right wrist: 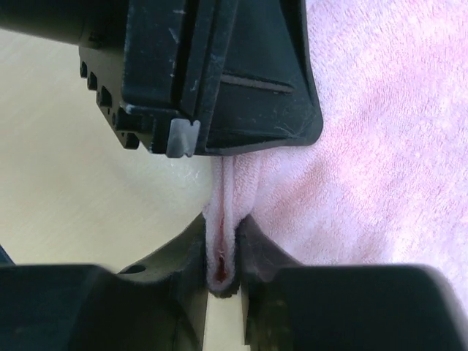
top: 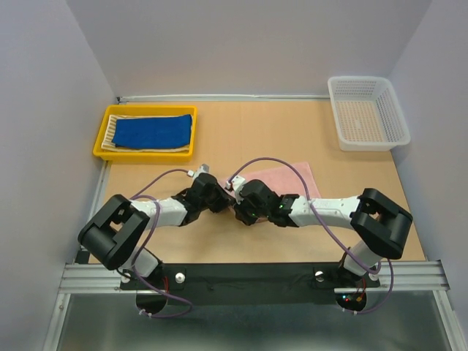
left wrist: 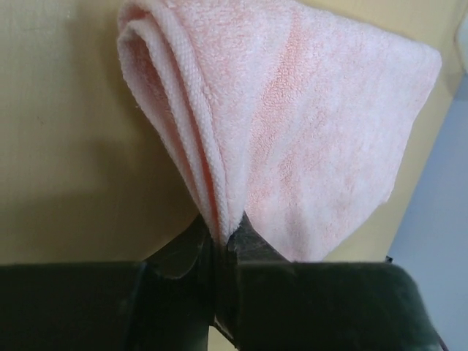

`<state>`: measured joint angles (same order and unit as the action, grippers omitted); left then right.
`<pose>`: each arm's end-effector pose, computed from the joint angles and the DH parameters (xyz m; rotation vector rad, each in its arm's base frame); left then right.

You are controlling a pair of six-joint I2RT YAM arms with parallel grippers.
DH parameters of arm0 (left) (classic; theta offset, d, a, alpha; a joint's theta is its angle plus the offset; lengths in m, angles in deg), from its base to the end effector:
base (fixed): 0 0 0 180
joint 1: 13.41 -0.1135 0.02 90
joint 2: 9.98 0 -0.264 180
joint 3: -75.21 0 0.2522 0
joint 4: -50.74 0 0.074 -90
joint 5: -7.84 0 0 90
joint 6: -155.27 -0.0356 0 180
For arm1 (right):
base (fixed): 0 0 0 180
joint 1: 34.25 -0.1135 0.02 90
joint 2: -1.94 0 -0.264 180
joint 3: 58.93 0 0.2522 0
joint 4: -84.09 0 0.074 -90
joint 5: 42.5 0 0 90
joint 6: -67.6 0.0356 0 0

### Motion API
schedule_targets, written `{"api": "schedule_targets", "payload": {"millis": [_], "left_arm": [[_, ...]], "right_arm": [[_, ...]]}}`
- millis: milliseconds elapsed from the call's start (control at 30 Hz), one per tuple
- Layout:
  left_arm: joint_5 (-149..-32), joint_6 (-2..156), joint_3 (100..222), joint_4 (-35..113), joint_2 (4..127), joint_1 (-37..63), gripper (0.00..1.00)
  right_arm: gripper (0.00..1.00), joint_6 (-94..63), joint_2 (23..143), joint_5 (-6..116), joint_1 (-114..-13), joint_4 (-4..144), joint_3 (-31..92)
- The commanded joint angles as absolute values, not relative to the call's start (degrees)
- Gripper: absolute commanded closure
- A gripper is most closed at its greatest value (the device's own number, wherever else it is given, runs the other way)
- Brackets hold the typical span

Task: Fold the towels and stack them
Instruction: Neatly place the folded towel into the bin

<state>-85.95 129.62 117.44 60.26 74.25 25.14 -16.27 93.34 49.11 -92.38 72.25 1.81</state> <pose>0.2122 -0.1721 0.1486 -0.4836 2.3029 -1.0584 0.1703 0.2758 0.1748 -1.0605 2.1406 0.5875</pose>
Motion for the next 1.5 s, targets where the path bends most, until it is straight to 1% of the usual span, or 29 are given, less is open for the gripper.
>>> {"api": "schedule_targets", "payload": {"millis": [0, 67, 100, 133, 167, 233, 267, 333, 500, 633, 733, 767, 833, 867, 967, 1100, 1467], "left_arm": [[-83.6, 126.2, 118.8, 57.1, 71.1, 25.4, 1.00], [-83.0, 124.3, 120.2, 55.1, 70.1, 25.4, 1.00], [-82.6, 122.2, 120.7, 53.3, 69.7, 25.4, 1.00], [-80.9, 121.0, 121.1, 52.3, 69.4, 25.4, 1.00], [-79.4, 119.9, 122.4, 50.4, 68.6, 25.3, 1.00], [-78.4, 115.4, 124.7, 48.6, 68.2, 24.7, 1.00], [-77.4, 113.5, 125.9, 46.4, 68.1, 24.0, 1.00], [-76.2, 107.7, 128.8, 43.4, 68.5, 22.9, 1.00], [-75.1, 96.9, 143.2, 32.4, 73.5, 16.4, 1.00], [-76.3, 89.4, 155.9, 28.2, 78.3, 9.1, 1.00], [-76.4, 84.4, 162.7, 24.9, 81.3, 5.9, 1.00], [-76.4, 83.3, 167.6, 23.6, 84.0, 4.8, 1.00], [-75.5, 80.0, 172.6, 19.3, 86.7, 2.2, 1.00], [-74.4, 79.1, 177.4, 17.9, 89.1, 1.4, 1.00], [-72.1, 75.3, 185.5, 12.9, 93.0, -1.4, 1.00], [-68.6, 72.0, 191.4, 9.2, 95.7, -5.3, 1.00], [-63.8, 58.2, 207.3, 1.3, 102.8, -11.3, 1.00]], "right_arm": [[0.66, -15.1, 90.8, 48.6, -92.3, 75.7, 1.1], [0.46, -14.6, 89.3, 45.8, -92.3, 75.7, 0.5], [0.32, -14.2, 88.3, 42.9, -92.3, 75.7, 0.0], [0.26, -14.1, 87.6, 41.4, -92.3, 75.5, -0.3], [0.17, -13.4, 86.9, 38.6, -92.3, 74.8, -0.5], [0.07, -12.7, 84.3, 36.1, -92.2, 73.9, -1.2], [0.00, -12.2, 83.4, 33.8, -92.1, 72.5, -1.5], [0.00, -11.7, 80.1, 31.6, -92.1, 71.0, -2.4], [0.00, -8.6, 72.5, 26.5, -92.0, 64.6, -4.5], [0.00, -6.2, 66.6, 27.4, -92.0, 61.9, -6.8], [0.00, -5.1, 63.0, 27.7, -92.0, 60.6, -8.9], [0.00, -5.1, 62.2, 27.7, -92.0, 60.5, -9.4], [0.00, -5.0, 60.8, 27.6, -92.0, 59.9, -10.4], [0.00, -5.0, 60.7, 27.7, -92.0, 59.8, -10.6], [0.00, -4.3, 60.9, 28.3, -92.0, 59.1, -11.2], [0.00, -3.4, 63.0, 31.2, -92.0, 57.7, -9.8], [0.00, -5.0, 71.2, 35.6, -92.0, 52.5, -2.4]]}}
